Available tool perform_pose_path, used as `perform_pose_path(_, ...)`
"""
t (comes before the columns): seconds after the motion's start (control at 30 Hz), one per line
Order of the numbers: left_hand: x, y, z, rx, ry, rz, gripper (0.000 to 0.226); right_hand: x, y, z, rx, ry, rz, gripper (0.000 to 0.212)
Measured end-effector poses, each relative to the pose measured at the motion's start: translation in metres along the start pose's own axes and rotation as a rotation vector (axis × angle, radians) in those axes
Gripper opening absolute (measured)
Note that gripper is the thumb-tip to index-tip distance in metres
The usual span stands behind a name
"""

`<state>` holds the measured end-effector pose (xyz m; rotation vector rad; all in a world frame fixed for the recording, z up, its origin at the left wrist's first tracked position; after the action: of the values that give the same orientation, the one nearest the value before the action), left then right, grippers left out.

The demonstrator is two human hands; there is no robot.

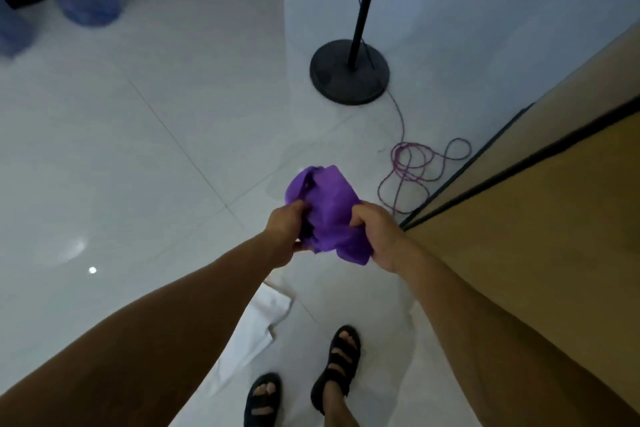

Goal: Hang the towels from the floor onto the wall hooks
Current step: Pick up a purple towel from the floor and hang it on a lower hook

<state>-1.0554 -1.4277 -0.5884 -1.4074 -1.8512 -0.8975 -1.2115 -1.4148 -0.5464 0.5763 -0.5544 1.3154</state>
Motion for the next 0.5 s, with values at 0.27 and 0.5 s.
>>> perform_pose_path(0.27,0.143,0.008,-0.113,-0.108,-0.315,0.067,0.027,0.158,0.090,0.068,-0.021,0.195,-0.307,0.062)
perform_pose_path(0.5,0.313,-0.069,-0.152,-0.070,-0.400,0.722,0.076,0.284,0.159,0.078,-0.276,0.343,-0.536,0.017)
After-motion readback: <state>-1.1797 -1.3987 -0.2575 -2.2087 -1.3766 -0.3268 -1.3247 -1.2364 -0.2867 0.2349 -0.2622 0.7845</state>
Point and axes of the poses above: each hand's wrist, its own x-axis away from the middle knuckle, its own y-axis out of the back of the hand, z = x × y, the point moved 7 cm from there along -x, towards the middle knuckle, and after that the axes turned 13 degrees about -z, right-handed, at the moved point
